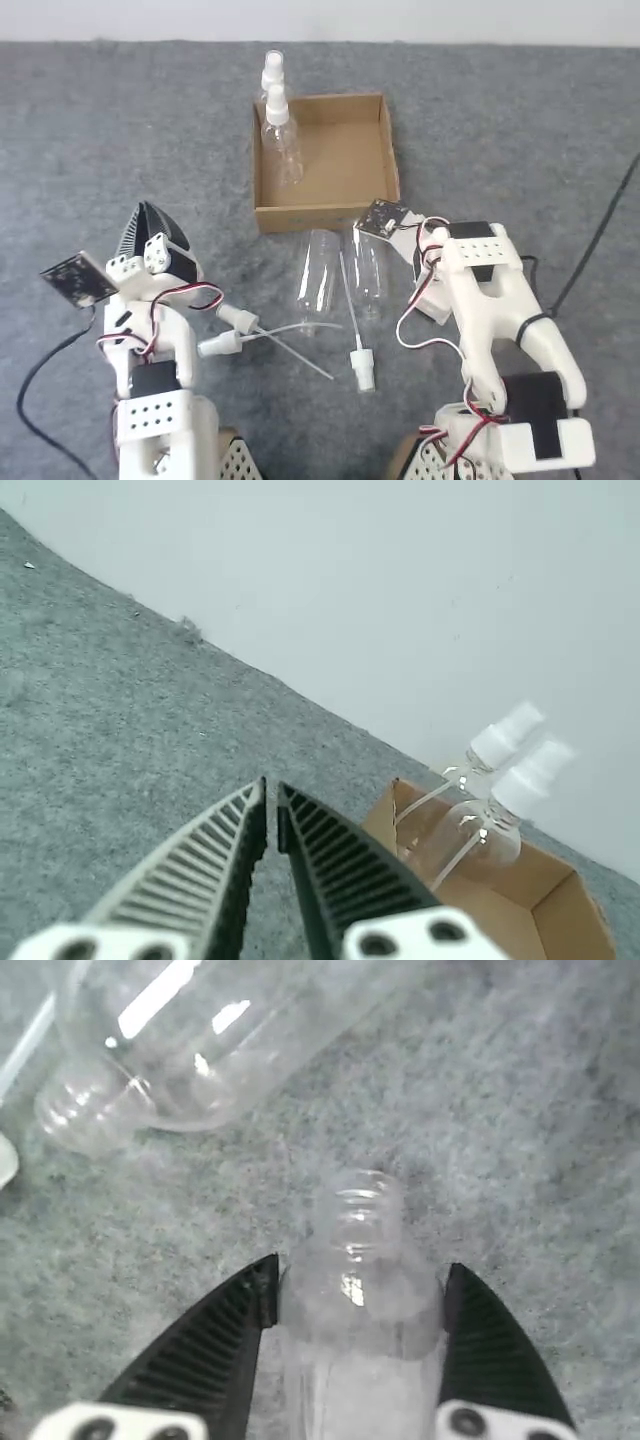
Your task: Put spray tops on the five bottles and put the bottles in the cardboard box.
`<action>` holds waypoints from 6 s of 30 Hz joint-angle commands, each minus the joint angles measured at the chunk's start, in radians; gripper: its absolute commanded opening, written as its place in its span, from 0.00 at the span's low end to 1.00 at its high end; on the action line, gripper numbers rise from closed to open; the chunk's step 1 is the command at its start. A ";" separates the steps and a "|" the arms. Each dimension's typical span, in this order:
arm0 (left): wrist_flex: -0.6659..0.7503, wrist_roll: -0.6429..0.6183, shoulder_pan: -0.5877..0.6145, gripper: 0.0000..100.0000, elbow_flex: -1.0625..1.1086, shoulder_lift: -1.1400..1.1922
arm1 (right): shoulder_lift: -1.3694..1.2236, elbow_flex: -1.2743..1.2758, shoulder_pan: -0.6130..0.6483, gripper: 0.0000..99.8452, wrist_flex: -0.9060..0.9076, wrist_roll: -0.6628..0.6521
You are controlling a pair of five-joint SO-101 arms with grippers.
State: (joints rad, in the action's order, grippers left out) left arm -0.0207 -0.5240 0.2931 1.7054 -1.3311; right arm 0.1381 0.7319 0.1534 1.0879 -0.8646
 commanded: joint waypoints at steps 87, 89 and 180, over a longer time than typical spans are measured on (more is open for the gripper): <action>-1.088 0.071 -0.201 0.01 -0.720 0.092 | 0.664 0.078 0.077 0.03 -0.081 0.746; -1.088 0.071 -0.201 0.01 -0.733 0.181 | 0.664 0.078 0.077 0.03 -0.081 0.746; -0.999 -0.334 -0.198 0.01 -1.084 0.985 | 0.664 0.095 0.081 0.03 -0.094 0.738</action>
State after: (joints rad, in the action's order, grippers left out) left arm -1.0595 -0.8477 0.0936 0.6897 -0.2908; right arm 0.7702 0.8393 0.2409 1.0173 -0.1297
